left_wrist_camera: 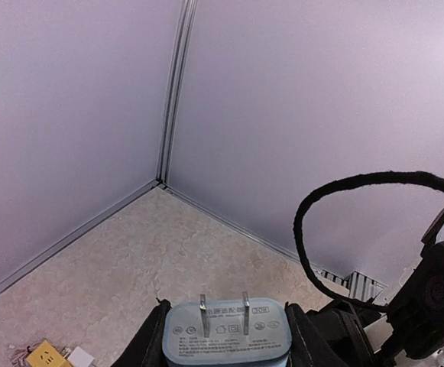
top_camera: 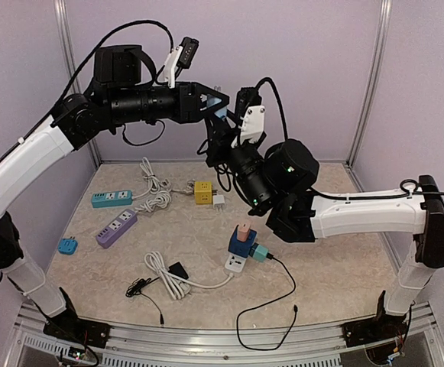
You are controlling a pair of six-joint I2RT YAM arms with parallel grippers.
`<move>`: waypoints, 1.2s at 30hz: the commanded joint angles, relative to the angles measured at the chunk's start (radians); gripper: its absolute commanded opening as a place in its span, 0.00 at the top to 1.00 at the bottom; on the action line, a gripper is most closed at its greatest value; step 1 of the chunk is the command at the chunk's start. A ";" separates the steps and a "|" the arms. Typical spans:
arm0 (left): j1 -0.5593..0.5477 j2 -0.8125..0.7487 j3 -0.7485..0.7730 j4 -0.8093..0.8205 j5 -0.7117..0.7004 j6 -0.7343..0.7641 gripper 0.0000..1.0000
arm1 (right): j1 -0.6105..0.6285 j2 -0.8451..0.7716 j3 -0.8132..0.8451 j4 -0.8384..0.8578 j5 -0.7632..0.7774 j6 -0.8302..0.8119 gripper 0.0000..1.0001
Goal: Insert the plug
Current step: Pick up the plug from the center of the board.
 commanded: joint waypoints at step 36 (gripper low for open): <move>0.021 0.062 -0.684 -0.126 0.062 1.216 0.46 | -0.229 -0.631 -0.463 -1.453 -0.270 0.732 1.00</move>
